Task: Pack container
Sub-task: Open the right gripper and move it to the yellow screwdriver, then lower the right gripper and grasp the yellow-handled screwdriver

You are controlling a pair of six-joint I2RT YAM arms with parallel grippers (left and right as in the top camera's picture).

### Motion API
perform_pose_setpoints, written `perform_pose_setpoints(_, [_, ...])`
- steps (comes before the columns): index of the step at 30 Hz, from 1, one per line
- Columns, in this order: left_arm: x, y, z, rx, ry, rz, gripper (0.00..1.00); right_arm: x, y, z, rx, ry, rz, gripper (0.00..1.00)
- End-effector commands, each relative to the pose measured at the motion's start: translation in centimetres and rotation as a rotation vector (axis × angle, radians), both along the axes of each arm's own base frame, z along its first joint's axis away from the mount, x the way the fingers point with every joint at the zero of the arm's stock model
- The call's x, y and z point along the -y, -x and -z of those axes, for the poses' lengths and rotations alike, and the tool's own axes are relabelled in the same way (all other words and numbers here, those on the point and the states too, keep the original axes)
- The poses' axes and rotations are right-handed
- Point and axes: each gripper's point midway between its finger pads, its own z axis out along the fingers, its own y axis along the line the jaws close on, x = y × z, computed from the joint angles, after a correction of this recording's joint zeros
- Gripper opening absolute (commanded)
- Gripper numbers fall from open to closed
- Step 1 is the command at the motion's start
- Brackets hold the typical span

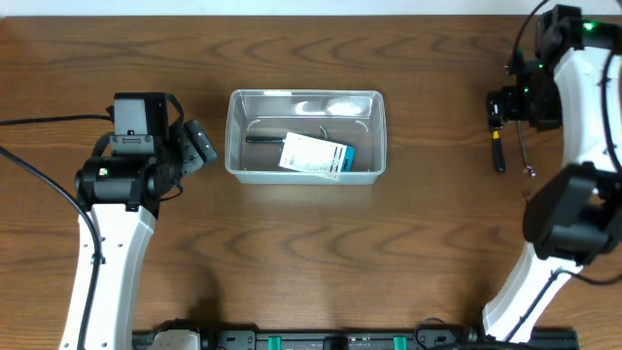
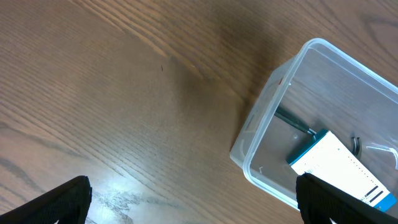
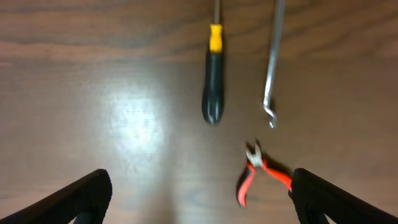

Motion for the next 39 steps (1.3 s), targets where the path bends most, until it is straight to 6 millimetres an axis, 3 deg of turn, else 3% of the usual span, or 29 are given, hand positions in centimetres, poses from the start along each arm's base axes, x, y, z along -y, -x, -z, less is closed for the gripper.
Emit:
perform_pose_setpoints(1, [-0.3,-0.2,-0.2,0.001,-0.012,-0.009,0.98,0.2,-0.4,2.4,-0.039,-0.023,-0.019,0.94])
perform_pose_setpoints(9, [-0.3,-0.2,-0.2,0.001,-0.012,-0.009,0.98,0.5,-1.1,6.0,-0.086,-0.024,-0.026,0.91])
perform_pose_setpoints(18, [-0.3,-0.2,-0.2,0.001,-0.012,-0.009,0.98,0.5,-1.3,8.5,-0.123,-0.030,-0.027,0.89])
perform_pose_setpoints(32, [-0.3,-0.2,-0.2,0.001,-0.012,-0.009,0.98,1.4,-1.5,9.5,-0.124,0.015,-0.027,0.86])
perform_pose_setpoints(39, [-0.3,-0.2,-0.2,0.001,-0.012,-0.009,0.98,1.3,-0.9,11.3,-0.140,0.012,-0.027,0.87])
